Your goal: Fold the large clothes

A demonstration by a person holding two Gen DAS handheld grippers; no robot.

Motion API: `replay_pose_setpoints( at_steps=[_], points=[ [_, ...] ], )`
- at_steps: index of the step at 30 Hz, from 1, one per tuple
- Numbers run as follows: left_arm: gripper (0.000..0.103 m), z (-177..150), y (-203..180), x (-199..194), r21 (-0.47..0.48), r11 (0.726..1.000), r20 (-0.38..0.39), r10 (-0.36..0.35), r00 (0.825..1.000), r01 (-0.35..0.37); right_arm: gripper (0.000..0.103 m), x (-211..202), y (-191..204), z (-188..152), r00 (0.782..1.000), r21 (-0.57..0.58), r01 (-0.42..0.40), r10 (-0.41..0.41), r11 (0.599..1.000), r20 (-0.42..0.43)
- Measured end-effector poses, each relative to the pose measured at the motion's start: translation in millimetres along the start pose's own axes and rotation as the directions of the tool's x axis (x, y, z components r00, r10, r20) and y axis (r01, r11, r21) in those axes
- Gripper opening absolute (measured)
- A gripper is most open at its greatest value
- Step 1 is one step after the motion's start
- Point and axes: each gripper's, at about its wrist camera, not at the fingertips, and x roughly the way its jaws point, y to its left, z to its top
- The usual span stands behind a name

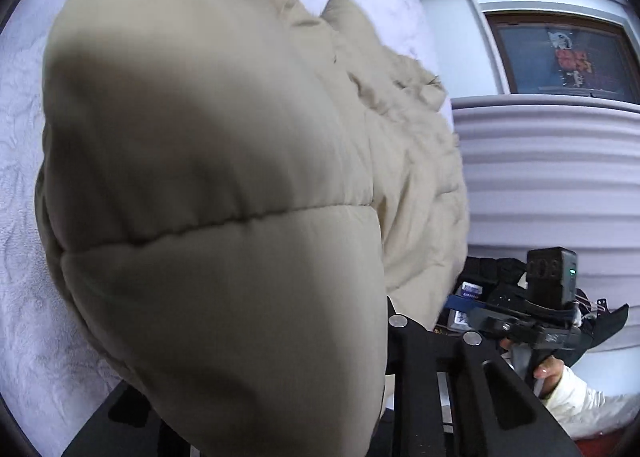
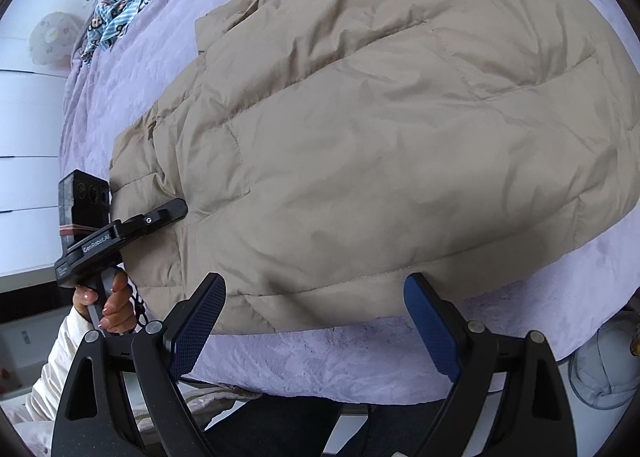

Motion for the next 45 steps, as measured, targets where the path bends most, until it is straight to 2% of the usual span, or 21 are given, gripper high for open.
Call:
replay_pose_setpoints(
  at_steps=[3, 6, 7, 8, 10, 11, 13, 18, 25, 28, 30, 33, 36, 39, 41, 43, 45],
  points=[
    [0.03, -3.1, -18.5, -9.5, 0.017, 0.999, 0.026, -0.035, 0.999, 0.034, 0.092, -10.1, -5.0, 5.4, 0.999, 0.003, 0.012, -0.012, 1.0, 0.047],
    [0.03, -4.2, -38.7, -14.1, 0.027, 0.999, 0.038, -0.043, 0.998, 0.042, 0.091, -26.7, -15.2, 16.3, 0.988, 0.032, 0.038, -0.042, 0.999, 0.151],
    [0.03, -4.4, -47.8, -15.7, 0.035, 0.999, 0.043, -0.043, 0.998, 0.042, 0.081, -31.1, -19.4, 20.6, 0.983, 0.038, 0.028, -0.035, 0.999, 0.181],
    [0.03, -5.3, -55.4, -17.9, 0.043, 0.998, 0.047, -0.044, 0.998, 0.042, 0.052, -34.1, -22.9, 25.1, 0.979, 0.037, 0.021, -0.028, 0.999, 0.203],
    [0.03, -5.9, -73.1, -20.0, 0.062, 0.997, 0.055, -0.049, 0.997, 0.045, 0.026, -32.2, -28.7, 37.0, 0.977, 0.025, 0.028, -0.032, 0.999, 0.209],
    [0.03, -6.7, -84.1, -20.6, 0.07, 0.997, 0.063, -0.048, 0.997, 0.043, 0.022, -28.0, -31.8, 43.2, 0.978, 0.016, 0.02, -0.023, 1.0, 0.206],
    [0.03, -6.3, -100.1, -24.4, 0.074, 0.997, 0.078, -0.04, 0.996, 0.034, 0.018, -18.1, -33.7, 54.3, 0.98, -0.015, 0.004, -0.001, 1.0, 0.198],
    [0.03, -7.6, -157.6, -10.5, 0.053, 0.998, 0.103, 0.025, 0.994, -0.031, 0.017, 22.5, -37.5, 79.6, 0.991, -0.078, -0.045, 0.054, 0.996, 0.125],
    [0.03, 5.2, -248.8, 51.3, 0.124, 0.972, 0.04, 0.196, 0.98, -0.2, 0.011, 49.5, -63.8, 101.4, 0.981, -0.052, -0.19, 0.192, 0.98, 0.026],
    [0.04, 14.6, -282.7, 80.8, 0.184, 0.957, -0.008, 0.231, 0.973, -0.225, 0.011, 37.7, -77.4, 104.1, 0.971, -0.031, -0.239, 0.24, 0.97, 0.001],
    [0.065, 21.0, -298.8, 101.1, 0.216, 0.955, -0.049, 0.22, 0.974, -0.204, 0.011, 18.2, -92.9, 100.2, 0.96, -0.011, -0.277, 0.277, 0.961, 0.035],
    [0.086, 29.2, -318.0, 137.1, 0.255, 0.954, -0.138, 0.197, 0.971, -0.158, 0.012, -17.0, -125.5, 87.8, 0.947, 0.018, -0.307, 0.303, 0.952, 0.106],
    [0.086, 30.4, -325.0, 174.2, 0.253, 0.966, -0.242, 0.119, 0.963, -0.056, 0.016, -45.8, -163.0, 67.8, 0.938, 0.076, -0.311, 0.294, 0.947, 0.183],
    [0.086, 35.2, -324.0, 211.6, 0.219, 0.975, -0.323, 0.048, 0.945, 0.025, 0.037, -64.6, -197.0, 40.3, 0.928, 0.163, -0.323, 0.278, 0.932, 0.248],
    [0.086, 36.6, -323.1, 235.9, 0.224, 0.975, -0.324, 0.072, 0.943, 0.002, 0.06, -77.3, -210.6, 19.1, 0.926, 0.204, -0.311, 0.248, 0.928, 0.285],
    [0.086, 48.3, -331.1, 259.6, 0.228, 0.973, -0.314, 0.094, 0.945, -0.021, 0.066, -91.1, -215.6, -0.9, 0.926, 0.214, -0.276, 0.2, 0.937, 0.319],
    [0.086, 57.7, -338.9, 278.7, 0.23, 0.972, -0.304, 0.113, 0.946, -0.042, 0.076, -108.0, -216.1, -22.8, 0.911, 0.198, -0.278, 0.193, 0.94, 0.363]
  ],
)
